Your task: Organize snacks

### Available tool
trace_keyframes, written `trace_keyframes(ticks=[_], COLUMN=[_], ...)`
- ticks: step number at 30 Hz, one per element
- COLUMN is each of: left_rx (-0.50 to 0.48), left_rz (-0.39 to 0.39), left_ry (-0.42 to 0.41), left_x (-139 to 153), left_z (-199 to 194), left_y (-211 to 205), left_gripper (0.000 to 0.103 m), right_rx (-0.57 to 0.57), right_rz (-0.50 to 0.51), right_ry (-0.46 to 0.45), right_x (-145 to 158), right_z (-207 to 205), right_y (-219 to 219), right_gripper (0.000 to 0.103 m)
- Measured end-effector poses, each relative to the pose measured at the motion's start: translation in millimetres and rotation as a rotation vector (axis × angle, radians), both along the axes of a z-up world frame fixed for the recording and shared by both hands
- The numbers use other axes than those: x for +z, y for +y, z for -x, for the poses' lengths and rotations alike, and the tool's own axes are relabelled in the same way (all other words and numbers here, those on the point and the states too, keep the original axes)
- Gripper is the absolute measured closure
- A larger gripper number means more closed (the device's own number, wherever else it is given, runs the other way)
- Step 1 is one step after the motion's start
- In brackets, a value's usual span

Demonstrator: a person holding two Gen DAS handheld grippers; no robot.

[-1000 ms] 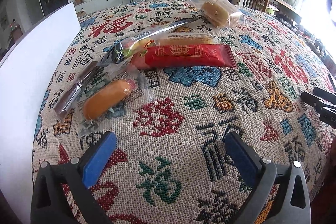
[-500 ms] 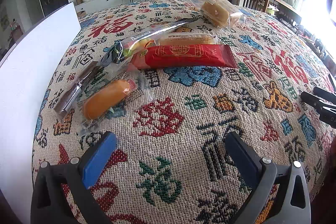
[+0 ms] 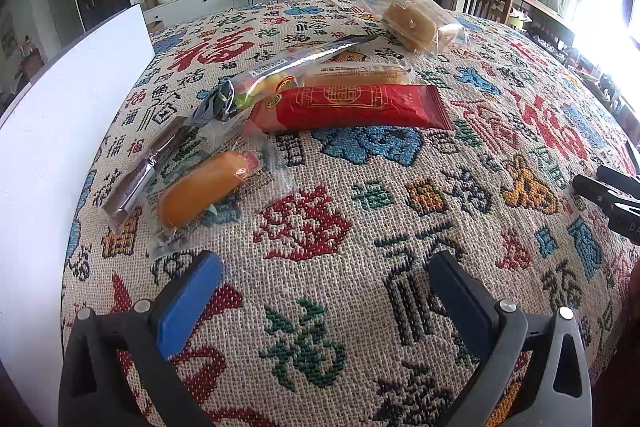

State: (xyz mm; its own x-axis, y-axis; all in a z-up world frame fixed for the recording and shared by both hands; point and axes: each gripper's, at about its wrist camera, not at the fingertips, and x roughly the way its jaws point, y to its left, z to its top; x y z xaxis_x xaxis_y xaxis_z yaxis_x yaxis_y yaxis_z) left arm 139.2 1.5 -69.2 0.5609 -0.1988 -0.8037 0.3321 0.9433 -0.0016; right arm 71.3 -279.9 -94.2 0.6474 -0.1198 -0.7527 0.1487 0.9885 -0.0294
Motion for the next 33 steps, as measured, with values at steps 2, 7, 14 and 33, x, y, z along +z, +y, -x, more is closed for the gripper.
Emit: trace_keyframes(ticks=[2, 7, 14, 33], left_rx=[0.0, 0.0, 0.0, -0.022], left_rz=[0.0, 0.0, 0.0, 0.186], left_ry=[0.0, 0.0, -0.001, 0.05], left_x=[0, 0, 0, 18], left_z=[0, 0, 0, 15], left_y=[0, 0, 0, 32], left_gripper=[0.0, 0.0, 0.0, 0.0], right_rx=[0.0, 0.0, 0.0, 0.001], right_rz=[0.0, 0.0, 0.0, -0.003], right_ry=[0.0, 0.0, 0.0, 0.001], right_x=[0, 0, 0, 0], right_z=[0, 0, 0, -1], right_y=[0, 0, 0, 0], right_gripper=[0.02, 0.02, 0.02, 0.019])
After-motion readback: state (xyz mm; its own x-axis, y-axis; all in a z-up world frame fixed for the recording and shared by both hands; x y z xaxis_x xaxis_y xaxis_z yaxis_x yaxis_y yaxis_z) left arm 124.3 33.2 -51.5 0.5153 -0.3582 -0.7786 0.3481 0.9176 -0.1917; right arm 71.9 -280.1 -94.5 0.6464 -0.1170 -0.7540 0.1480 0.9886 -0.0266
